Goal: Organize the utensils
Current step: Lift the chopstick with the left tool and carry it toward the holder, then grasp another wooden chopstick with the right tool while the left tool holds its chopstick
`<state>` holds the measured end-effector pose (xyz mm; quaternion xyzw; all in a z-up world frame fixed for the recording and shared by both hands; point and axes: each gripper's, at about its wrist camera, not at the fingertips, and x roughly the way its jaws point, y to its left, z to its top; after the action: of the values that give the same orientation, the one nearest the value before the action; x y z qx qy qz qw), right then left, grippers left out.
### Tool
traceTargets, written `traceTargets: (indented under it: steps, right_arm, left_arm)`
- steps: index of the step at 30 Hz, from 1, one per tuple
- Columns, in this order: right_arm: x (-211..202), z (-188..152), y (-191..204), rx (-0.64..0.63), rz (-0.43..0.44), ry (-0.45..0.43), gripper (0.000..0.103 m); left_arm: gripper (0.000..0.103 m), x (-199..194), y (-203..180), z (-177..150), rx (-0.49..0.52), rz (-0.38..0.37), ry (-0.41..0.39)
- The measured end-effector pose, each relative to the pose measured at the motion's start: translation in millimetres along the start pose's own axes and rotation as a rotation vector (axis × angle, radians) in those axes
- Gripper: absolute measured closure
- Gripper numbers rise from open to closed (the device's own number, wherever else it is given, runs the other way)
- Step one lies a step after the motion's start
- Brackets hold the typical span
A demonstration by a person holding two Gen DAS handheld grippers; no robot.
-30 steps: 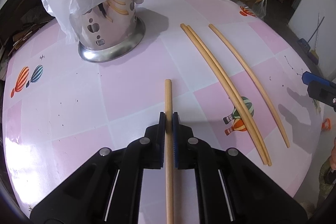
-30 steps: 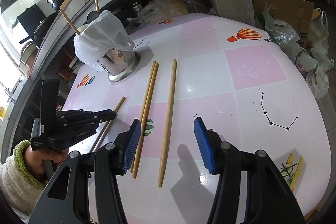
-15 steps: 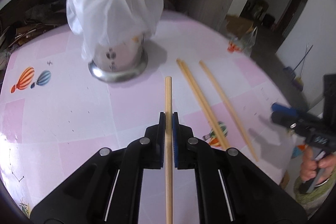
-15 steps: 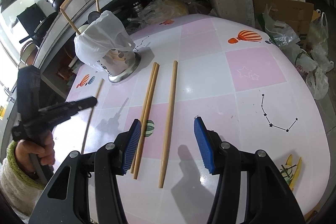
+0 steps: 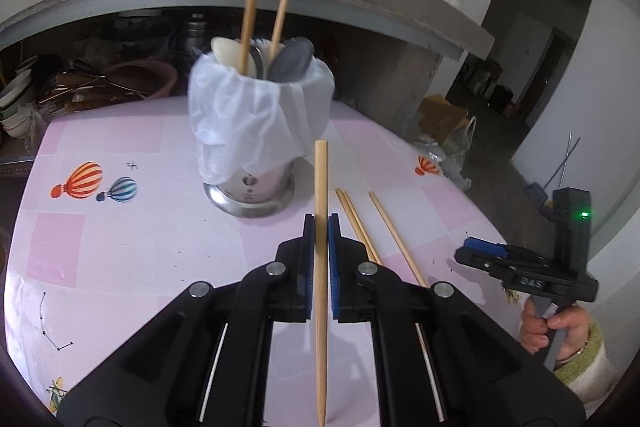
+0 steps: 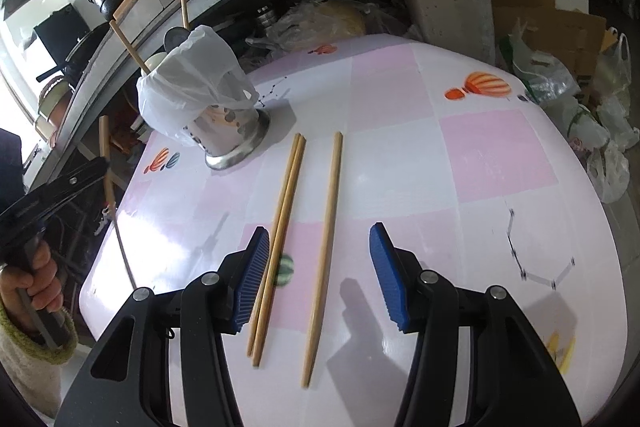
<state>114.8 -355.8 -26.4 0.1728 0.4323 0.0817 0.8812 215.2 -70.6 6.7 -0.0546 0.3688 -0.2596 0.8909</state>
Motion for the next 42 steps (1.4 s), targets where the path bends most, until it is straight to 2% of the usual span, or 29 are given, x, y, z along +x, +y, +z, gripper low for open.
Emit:
traceTargets:
  steps: [5,12,18,26,30,37,42]
  right_arm:
    - [32,24,1,-0.027,0.018,0.041,0.069]
    - [76,55,9,-0.093,-0.012,0.102,0.076]
    - [103,65,18,-0.158,-0.083,0.153,0.081]
    - [119,58,28,-0.219,-0.177,0.188,0.088]
    - [121,55,28,-0.219,-0.195,0.191,0.092]
    - [119,53,28,-0.196,-0.215,0.174,0.096]
    - [114,52,21,-0.143,-0.182,0.15,0.097]
  left_arm:
    - [0.097,-9,12,0,-0.031,0.002,-0.022]
    - [0.097,-15,26,2,-0.058,-0.001,-0.041]
    - [0.097,-16,34,2,-0.066,0.006,-0.044]
    - [0.097,-15,38,2,-0.07,0.008,-0.042]
    - [0.097,-15,37,1,-0.068,0.01,-0.04]
    - [0.097,-15,38,2,-0.068,0.01,-0.039]
    - [0.097,-13,37,1,-0.066,0.012,-0.034]
